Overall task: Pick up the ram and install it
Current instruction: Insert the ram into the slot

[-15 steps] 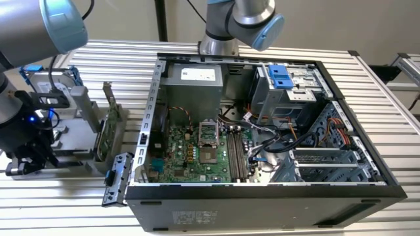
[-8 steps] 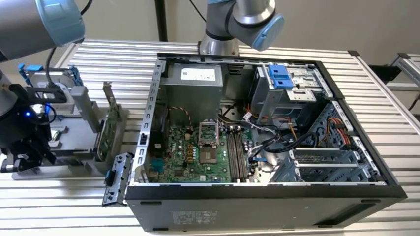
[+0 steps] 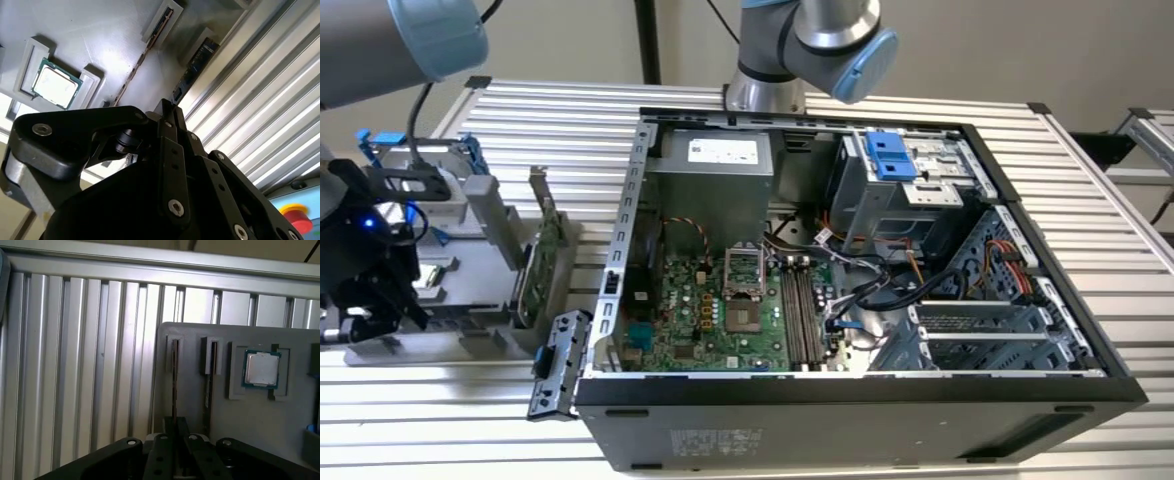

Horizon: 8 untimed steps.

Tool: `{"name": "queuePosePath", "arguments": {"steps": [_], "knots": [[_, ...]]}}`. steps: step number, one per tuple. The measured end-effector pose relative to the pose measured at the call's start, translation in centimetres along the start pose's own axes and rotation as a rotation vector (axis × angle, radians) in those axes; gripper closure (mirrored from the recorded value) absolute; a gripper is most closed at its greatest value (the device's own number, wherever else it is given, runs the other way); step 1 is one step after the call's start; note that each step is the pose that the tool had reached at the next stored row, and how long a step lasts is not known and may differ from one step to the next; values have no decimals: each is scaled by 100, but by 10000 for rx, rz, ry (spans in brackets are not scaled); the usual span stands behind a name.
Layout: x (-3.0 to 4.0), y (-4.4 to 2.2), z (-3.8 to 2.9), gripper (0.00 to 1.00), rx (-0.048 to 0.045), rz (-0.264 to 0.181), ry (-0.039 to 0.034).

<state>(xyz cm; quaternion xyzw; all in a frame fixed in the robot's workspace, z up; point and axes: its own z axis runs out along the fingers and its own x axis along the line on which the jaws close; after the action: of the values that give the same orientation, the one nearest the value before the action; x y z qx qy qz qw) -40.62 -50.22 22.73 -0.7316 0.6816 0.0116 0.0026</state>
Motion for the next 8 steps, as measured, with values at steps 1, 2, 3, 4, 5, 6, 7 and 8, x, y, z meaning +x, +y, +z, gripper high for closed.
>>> {"name": "queuePosePath", "arguments": {"steps": [1,2,3,4,5,6,7,8], "knots": [[0,0,-6,100,0,0,0],[0,0,-12,100,1,0,0],[0,0,-17,100,1,0,-1],[0,0,-22,100,0,0,0],[0,0,-25,100,0,0,0],[0,0,-26,100,1,-1,-1],[0,0,-27,100,1,0,-1],[-1,0,-28,100,0,0,0]]}}
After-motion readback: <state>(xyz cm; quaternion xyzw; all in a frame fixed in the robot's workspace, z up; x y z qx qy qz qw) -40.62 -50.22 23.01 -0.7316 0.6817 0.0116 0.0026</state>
